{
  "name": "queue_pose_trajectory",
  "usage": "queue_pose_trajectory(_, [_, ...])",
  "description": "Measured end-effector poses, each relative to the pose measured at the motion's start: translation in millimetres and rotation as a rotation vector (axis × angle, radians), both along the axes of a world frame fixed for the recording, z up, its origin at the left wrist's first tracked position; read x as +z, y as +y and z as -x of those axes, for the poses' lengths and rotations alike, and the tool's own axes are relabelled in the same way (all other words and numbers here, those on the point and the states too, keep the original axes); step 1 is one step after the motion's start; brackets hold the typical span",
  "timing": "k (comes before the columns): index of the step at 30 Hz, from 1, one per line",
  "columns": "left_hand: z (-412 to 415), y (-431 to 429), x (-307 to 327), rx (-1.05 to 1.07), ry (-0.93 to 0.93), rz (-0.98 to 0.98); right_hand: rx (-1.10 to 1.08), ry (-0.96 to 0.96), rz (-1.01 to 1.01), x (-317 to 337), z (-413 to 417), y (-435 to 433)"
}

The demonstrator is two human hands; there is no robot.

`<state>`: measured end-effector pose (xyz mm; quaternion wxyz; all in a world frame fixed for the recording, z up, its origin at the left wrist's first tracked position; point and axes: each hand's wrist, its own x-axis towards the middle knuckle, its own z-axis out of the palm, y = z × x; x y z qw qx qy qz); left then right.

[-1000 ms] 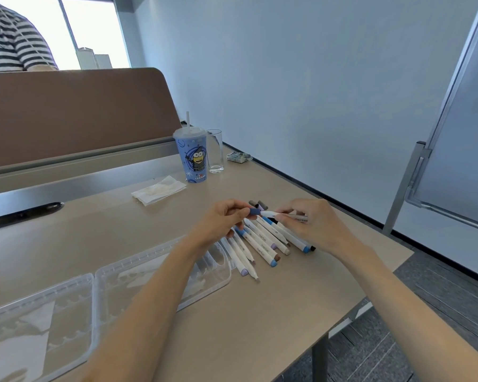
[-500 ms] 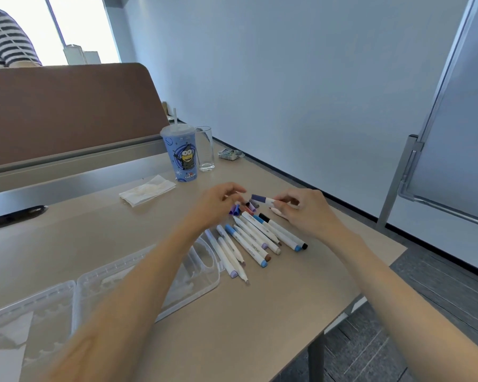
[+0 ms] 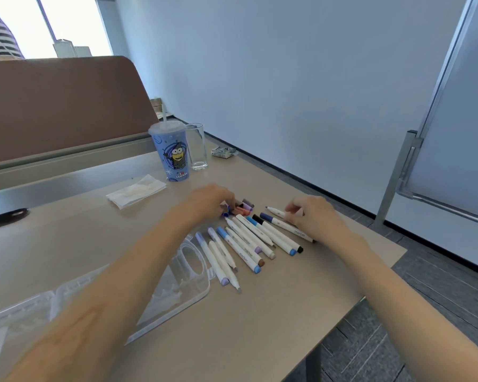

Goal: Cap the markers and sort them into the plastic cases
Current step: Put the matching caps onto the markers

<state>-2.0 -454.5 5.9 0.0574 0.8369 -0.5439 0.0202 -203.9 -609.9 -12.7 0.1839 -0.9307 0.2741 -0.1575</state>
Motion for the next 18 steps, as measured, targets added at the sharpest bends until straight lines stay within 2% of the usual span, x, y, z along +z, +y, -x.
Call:
queue_pose_trajectory(2, [-2,1,-1,0.001,0.018,0.012,0.005,0.078,0.012,1,-3,0])
queue_pose_trajectory(5, [-3,3,-2,-0.003,0.047,0.018,0.003,0.08,0.012,2,-5,-2])
queue_pose_trajectory(14, [-4,6,-6,-0.01,0.034,0.035,0.009,-0.112,0.019,-5,1,0])
queue_pose_trajectory(18, [1,11,-6,-0.052,-0.037,-0.006,0.037,-0.176,-0.023,-2,1,4])
